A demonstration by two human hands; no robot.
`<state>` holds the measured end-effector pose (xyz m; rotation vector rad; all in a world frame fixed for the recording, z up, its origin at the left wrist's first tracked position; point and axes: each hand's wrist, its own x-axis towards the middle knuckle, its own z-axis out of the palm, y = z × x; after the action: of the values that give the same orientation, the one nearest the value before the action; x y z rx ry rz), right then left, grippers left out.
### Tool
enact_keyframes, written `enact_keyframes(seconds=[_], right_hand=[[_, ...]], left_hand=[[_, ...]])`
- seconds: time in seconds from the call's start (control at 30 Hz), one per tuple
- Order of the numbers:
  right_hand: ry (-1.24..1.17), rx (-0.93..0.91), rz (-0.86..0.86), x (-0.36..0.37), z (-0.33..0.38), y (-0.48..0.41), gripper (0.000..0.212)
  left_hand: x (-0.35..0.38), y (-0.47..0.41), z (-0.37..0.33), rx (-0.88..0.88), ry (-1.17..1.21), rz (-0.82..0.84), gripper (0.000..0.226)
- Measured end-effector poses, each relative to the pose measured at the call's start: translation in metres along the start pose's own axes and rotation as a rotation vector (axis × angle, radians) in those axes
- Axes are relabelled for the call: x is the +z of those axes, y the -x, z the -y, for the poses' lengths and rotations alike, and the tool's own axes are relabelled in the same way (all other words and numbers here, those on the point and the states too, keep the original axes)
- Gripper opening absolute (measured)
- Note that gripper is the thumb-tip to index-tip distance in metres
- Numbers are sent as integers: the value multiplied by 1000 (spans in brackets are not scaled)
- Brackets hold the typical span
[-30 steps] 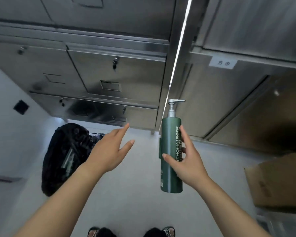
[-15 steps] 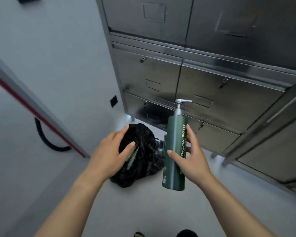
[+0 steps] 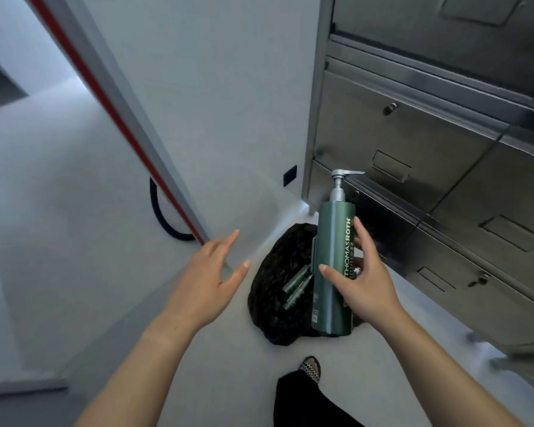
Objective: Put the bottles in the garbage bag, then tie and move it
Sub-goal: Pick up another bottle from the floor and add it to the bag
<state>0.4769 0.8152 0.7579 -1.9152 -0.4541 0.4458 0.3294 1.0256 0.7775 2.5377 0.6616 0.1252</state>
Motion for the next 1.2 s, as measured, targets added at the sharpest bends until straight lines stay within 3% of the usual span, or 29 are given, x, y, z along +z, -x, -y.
enact_keyframes(seconds=[0.43, 0.67, 0.77, 0.97, 1.2], right_hand=[[48, 59, -2, 26, 3, -146, 96], [97, 169, -166, 41, -5, -179, 96], [85, 292, -291, 64, -20, -167, 96], [76, 369, -346, 114, -71, -186, 98], [102, 360, -213, 175, -216, -245, 95]], left_hand=[[-20, -156, 27, 72, -53, 67, 58], [-10, -254, 57, 283, -14, 206, 57], [7, -288, 79, 414, -60, 357, 57], [59, -347, 126, 472, -97, 453, 58], [213, -388, 190, 479, -141, 422, 59]])
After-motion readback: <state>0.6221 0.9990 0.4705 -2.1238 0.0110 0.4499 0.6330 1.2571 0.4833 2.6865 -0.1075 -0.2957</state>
